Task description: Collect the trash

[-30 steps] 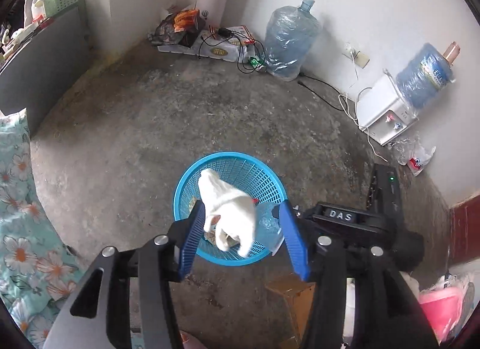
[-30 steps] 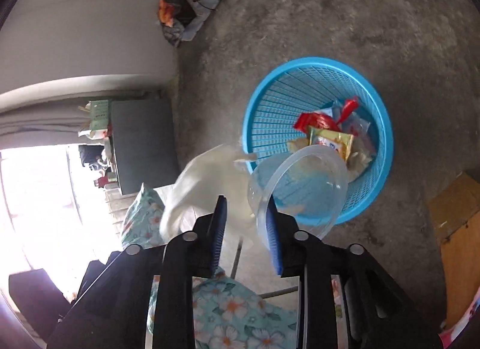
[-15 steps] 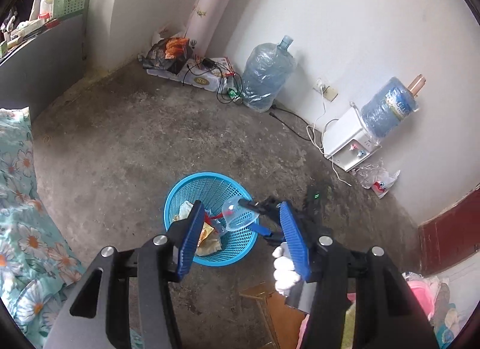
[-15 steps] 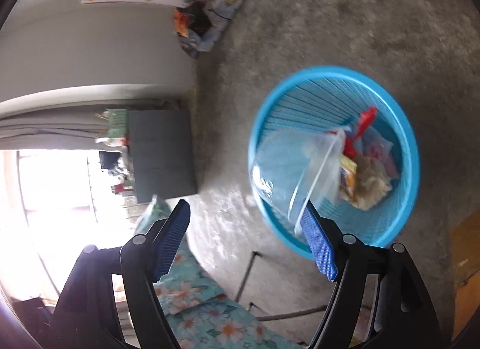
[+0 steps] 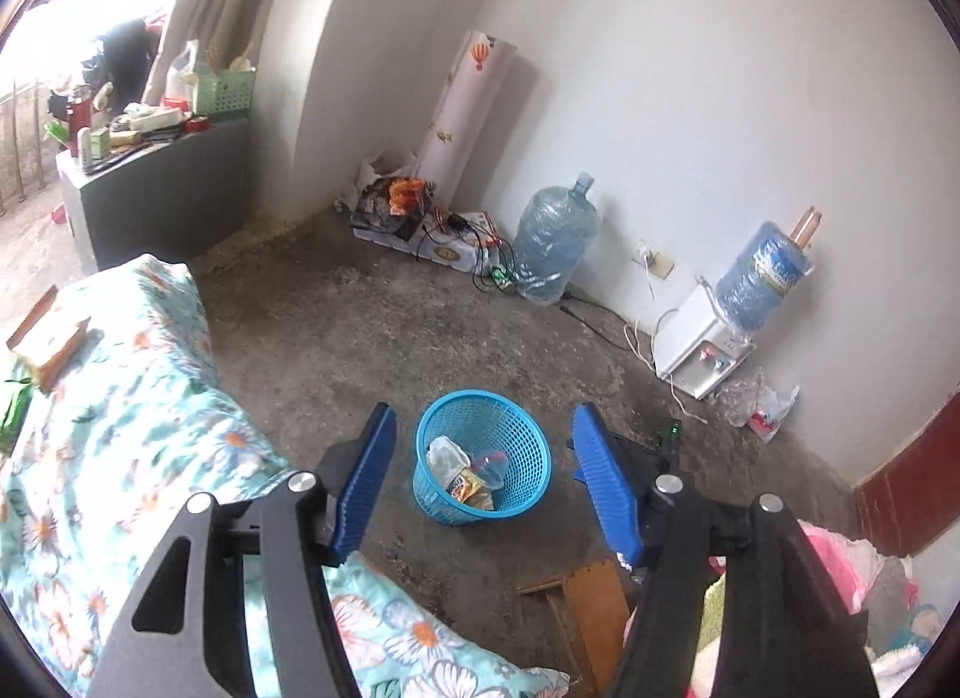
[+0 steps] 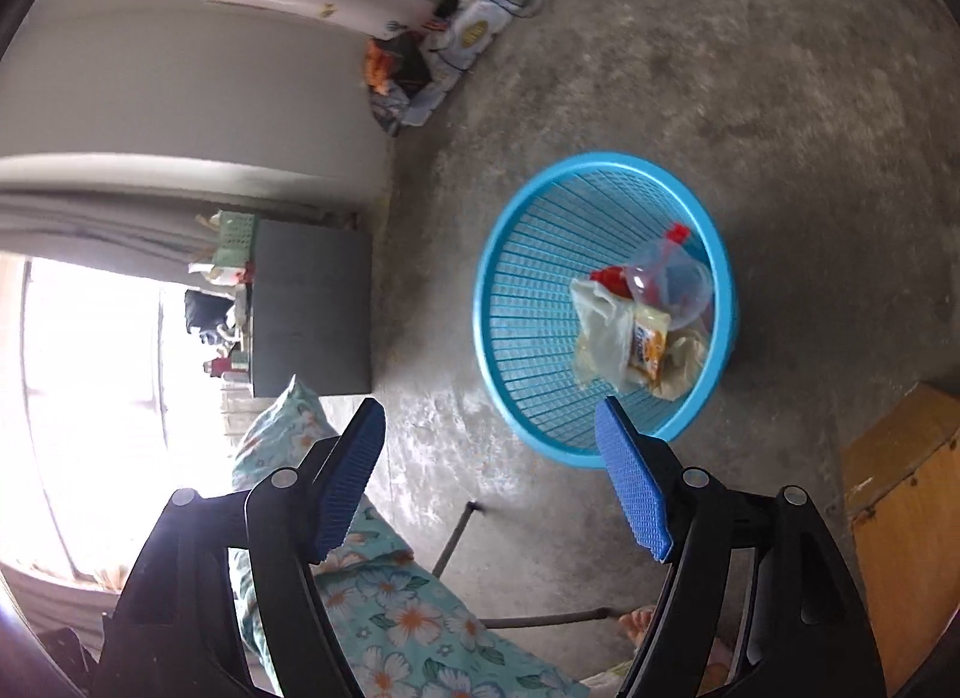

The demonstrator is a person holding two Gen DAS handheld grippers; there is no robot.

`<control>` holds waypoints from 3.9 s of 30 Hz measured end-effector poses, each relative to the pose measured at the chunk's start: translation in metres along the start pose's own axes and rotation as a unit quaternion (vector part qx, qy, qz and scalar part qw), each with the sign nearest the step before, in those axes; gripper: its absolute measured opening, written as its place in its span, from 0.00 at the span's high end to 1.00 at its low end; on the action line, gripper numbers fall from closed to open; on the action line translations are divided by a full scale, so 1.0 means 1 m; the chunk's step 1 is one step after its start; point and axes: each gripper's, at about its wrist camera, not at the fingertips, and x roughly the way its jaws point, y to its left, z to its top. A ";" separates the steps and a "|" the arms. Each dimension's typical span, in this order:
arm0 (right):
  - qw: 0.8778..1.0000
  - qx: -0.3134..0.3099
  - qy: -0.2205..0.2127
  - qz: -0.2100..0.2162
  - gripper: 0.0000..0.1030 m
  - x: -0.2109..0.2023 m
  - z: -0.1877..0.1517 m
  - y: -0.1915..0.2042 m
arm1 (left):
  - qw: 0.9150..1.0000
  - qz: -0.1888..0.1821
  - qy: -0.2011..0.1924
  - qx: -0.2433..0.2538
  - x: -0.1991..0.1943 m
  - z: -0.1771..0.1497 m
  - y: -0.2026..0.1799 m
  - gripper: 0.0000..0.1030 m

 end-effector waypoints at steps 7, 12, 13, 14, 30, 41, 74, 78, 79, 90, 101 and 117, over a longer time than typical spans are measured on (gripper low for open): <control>0.975 -0.218 -0.043 0.013 0.32 -0.059 -0.067 0.139 | 0.994 0.054 -0.089 -0.040 -0.114 -0.042 0.034 0.35; 0.944 -0.326 -0.007 0.057 0.30 -0.083 -0.143 0.219 | 0.982 0.124 -0.125 -0.068 -0.194 -0.083 0.070 0.32; 0.941 -0.332 0.009 0.064 0.30 -0.083 -0.156 0.229 | 0.979 0.136 -0.132 -0.073 -0.209 -0.091 0.076 0.31; 0.940 -0.332 0.030 0.071 0.30 -0.083 -0.169 0.236 | 0.976 0.146 -0.139 -0.079 -0.223 -0.101 0.082 0.30; 0.919 -0.251 0.299 0.059 0.30 0.011 -0.369 0.252 | 0.948 0.210 -0.172 -0.166 -0.329 -0.237 0.133 0.28; 0.916 -0.283 0.285 -0.007 0.30 0.039 -0.407 0.264 | 0.950 0.217 -0.131 -0.180 -0.337 -0.300 0.157 0.28; 0.858 -0.454 0.240 -0.025 0.32 0.077 -0.407 0.322 | 0.941 0.185 -0.120 -0.257 -0.312 -0.303 0.203 0.28; 0.860 -0.462 0.214 -0.021 0.32 0.059 -0.396 0.326 | 0.941 0.188 -0.114 -0.258 -0.310 -0.302 0.206 0.28; 0.859 -0.468 0.205 -0.020 0.32 0.053 -0.395 0.329 | 0.941 0.190 -0.113 -0.258 -0.310 -0.302 0.206 0.28; 0.710 -0.623 0.310 0.109 0.18 0.056 -0.500 0.417 | 0.935 0.220 -0.110 -0.257 -0.316 -0.312 0.203 0.28; 0.560 -0.698 0.441 0.068 0.18 0.152 -0.620 0.422 | 0.929 0.244 -0.100 -0.261 -0.315 -0.329 0.200 0.28; 0.506 -0.742 0.439 0.020 0.22 0.152 -0.647 0.394 | 0.930 0.244 -0.093 -0.259 -0.310 -0.331 0.206 0.28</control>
